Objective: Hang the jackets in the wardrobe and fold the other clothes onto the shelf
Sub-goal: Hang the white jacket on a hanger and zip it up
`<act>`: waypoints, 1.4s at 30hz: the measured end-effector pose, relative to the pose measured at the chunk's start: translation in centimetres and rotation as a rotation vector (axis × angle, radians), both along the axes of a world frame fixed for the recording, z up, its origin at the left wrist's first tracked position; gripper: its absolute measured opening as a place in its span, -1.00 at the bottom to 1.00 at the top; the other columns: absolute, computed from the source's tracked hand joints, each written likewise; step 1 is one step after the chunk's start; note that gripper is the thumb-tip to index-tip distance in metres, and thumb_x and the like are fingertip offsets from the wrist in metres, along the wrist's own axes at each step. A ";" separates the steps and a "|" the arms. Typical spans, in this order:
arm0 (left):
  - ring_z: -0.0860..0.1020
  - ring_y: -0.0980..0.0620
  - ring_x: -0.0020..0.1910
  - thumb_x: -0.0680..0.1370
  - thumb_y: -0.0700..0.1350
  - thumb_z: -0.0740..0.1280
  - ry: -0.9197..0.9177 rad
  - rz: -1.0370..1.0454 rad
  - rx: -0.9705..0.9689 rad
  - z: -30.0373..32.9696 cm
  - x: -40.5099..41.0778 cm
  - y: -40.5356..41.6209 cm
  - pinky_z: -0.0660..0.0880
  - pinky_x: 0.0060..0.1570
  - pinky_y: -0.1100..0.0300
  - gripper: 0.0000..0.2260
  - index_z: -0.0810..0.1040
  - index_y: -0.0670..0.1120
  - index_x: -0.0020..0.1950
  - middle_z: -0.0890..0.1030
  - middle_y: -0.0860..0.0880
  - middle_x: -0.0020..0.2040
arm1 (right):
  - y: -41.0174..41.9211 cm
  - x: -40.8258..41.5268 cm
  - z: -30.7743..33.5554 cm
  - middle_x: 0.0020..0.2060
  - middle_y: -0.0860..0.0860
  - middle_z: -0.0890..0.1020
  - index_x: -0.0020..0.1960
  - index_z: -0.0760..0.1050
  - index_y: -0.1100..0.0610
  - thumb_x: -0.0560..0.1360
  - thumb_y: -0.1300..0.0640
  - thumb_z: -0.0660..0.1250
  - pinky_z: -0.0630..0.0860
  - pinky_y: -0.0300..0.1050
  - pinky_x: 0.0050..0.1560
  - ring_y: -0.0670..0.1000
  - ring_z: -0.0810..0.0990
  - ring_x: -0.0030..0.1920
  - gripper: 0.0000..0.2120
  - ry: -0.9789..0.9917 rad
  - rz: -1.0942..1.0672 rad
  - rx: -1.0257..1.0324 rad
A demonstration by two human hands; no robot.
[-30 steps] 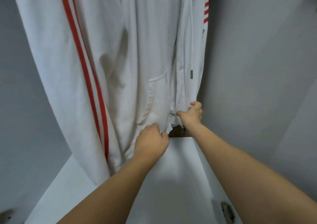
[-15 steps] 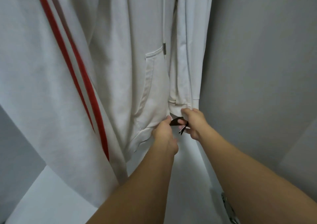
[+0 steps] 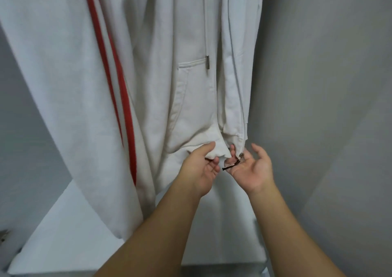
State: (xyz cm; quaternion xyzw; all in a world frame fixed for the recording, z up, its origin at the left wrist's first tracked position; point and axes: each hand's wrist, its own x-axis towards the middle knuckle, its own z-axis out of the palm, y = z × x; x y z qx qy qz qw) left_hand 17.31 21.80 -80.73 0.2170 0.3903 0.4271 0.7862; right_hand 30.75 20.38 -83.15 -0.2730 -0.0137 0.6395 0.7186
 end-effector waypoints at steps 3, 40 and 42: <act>0.43 0.14 -0.50 0.52 -0.16 0.40 0.012 -0.121 0.054 1.2 -1.6 -1.6 0.34 -0.41 0.31 -0.94 0.59 -0.10 -0.03 0.59 0.01 -0.33 | -1.5 -1.6 0.9 -0.20 0.08 0.55 0.04 0.54 0.25 0.43 0.19 0.36 0.34 -0.16 -0.06 0.00 0.44 -0.21 -0.79 -0.056 0.096 -0.002; 0.50 0.04 -0.45 0.55 -0.31 0.35 0.090 -0.093 0.843 5.7 -10.7 -6.7 0.53 -0.26 0.11 -0.98 0.55 -0.28 -0.05 0.50 -0.10 -0.37 | -9.9 -6.0 7.5 -0.25 0.06 0.61 -0.10 0.61 0.18 0.38 0.32 0.38 0.53 -0.27 -0.33 -0.10 0.54 -0.37 -0.87 -0.682 0.361 0.324; 0.49 0.05 -0.45 0.55 -0.28 0.37 0.091 -0.074 0.847 5.8 -10.7 -6.7 0.48 -0.24 0.07 -0.92 0.55 -0.28 0.01 0.50 -0.09 -0.38 | -9.8 -6.1 7.5 -0.20 0.07 0.61 -0.03 0.59 0.19 0.38 0.32 0.39 0.54 -0.27 -0.28 -0.10 0.54 -0.36 -0.83 -0.701 0.370 0.331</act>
